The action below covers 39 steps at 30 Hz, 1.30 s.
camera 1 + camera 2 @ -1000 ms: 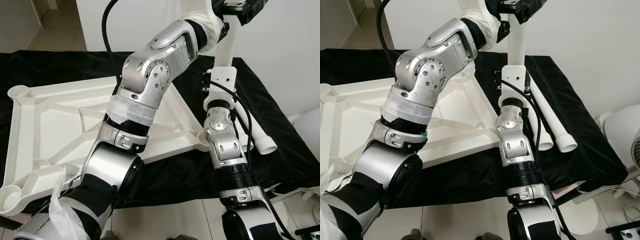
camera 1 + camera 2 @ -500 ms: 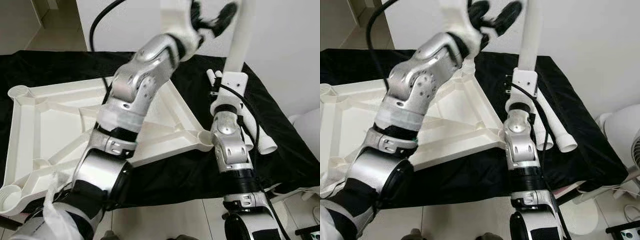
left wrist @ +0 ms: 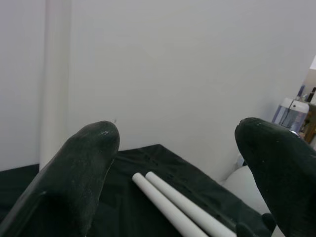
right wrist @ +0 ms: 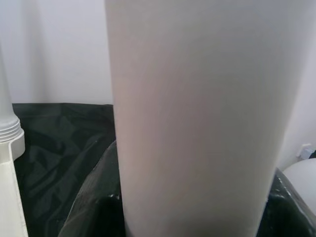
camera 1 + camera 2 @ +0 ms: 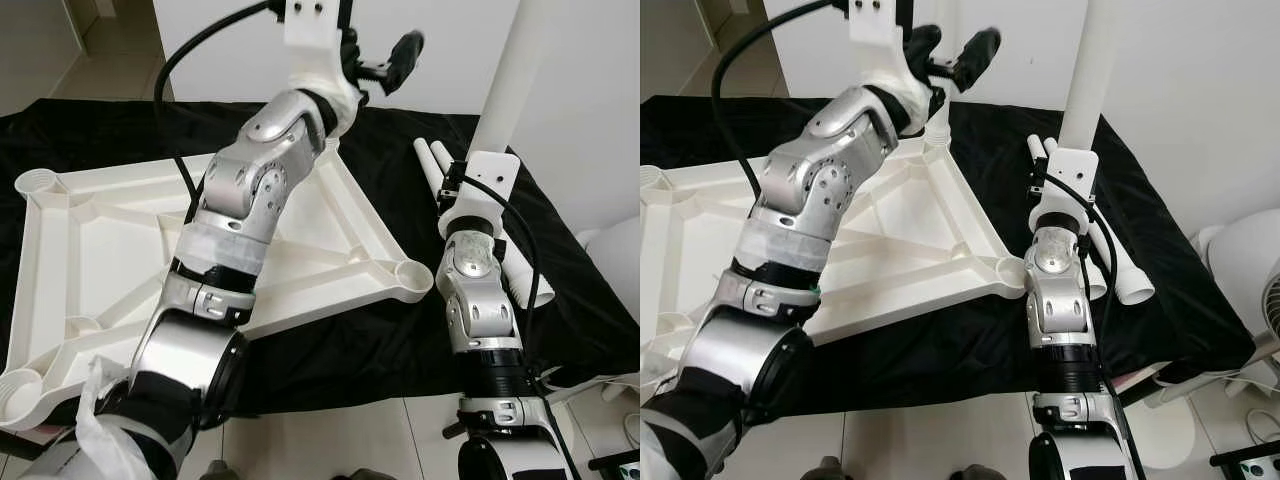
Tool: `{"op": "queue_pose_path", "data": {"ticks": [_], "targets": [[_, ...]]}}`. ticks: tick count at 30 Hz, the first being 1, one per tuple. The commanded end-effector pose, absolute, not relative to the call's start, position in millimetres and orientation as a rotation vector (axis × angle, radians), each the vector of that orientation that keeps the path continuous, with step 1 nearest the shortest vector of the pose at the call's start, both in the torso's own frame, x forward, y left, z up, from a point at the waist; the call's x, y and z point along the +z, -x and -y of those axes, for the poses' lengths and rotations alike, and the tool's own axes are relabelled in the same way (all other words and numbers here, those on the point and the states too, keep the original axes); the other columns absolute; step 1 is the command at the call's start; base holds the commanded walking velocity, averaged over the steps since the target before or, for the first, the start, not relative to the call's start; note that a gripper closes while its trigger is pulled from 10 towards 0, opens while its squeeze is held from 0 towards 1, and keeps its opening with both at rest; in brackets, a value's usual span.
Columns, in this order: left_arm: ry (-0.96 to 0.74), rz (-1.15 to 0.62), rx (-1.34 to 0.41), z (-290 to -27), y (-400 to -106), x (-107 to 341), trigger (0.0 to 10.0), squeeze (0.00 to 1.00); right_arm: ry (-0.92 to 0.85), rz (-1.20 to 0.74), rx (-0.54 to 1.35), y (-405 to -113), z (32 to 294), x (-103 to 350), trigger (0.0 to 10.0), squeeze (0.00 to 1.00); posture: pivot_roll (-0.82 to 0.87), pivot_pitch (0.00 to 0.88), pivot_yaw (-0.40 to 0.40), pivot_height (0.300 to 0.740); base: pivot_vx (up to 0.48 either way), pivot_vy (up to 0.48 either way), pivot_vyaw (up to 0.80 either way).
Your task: Building children table
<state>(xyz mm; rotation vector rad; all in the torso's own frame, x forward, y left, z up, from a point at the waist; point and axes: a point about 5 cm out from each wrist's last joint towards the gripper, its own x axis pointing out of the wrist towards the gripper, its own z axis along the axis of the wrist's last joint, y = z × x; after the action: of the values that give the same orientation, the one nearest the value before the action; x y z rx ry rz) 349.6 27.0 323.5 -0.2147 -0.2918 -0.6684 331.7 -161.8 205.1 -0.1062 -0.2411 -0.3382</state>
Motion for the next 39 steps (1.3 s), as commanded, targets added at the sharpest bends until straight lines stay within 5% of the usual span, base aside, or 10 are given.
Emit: {"op": "queue_pose_path", "data": {"ticks": [1, 23, 39], "targets": [[0.187, 0.319, -0.701, -22.7, -344.9, 327.4, 10.0, 0.00, 0.090, 0.251, -0.333, -330.2, 163.3, 207.7, 10.0, 0.00, 0.03, 0.000, -0.079, 0.740, 0.000, 0.000, 0.00], [0.124, 0.365, -0.722, -20.0, -340.7, 321.4, 10.0, 0.00, 0.111, 0.282, -0.328, -326.5, 165.6, 212.4, 10.0, 0.00, 0.00, 0.000, -0.068, 0.740, 0.000, 0.000, 0.00], [0.004, 0.382, -0.946, -16.6, -314.1, 283.3, 10.0, 0.00, 0.147, 0.350, -0.218, -322.5, 166.2, 220.0, 10.0, 0.00, 0.02, 0.000, -0.061, 0.740, 0.000, 0.000, 0.00]]}}
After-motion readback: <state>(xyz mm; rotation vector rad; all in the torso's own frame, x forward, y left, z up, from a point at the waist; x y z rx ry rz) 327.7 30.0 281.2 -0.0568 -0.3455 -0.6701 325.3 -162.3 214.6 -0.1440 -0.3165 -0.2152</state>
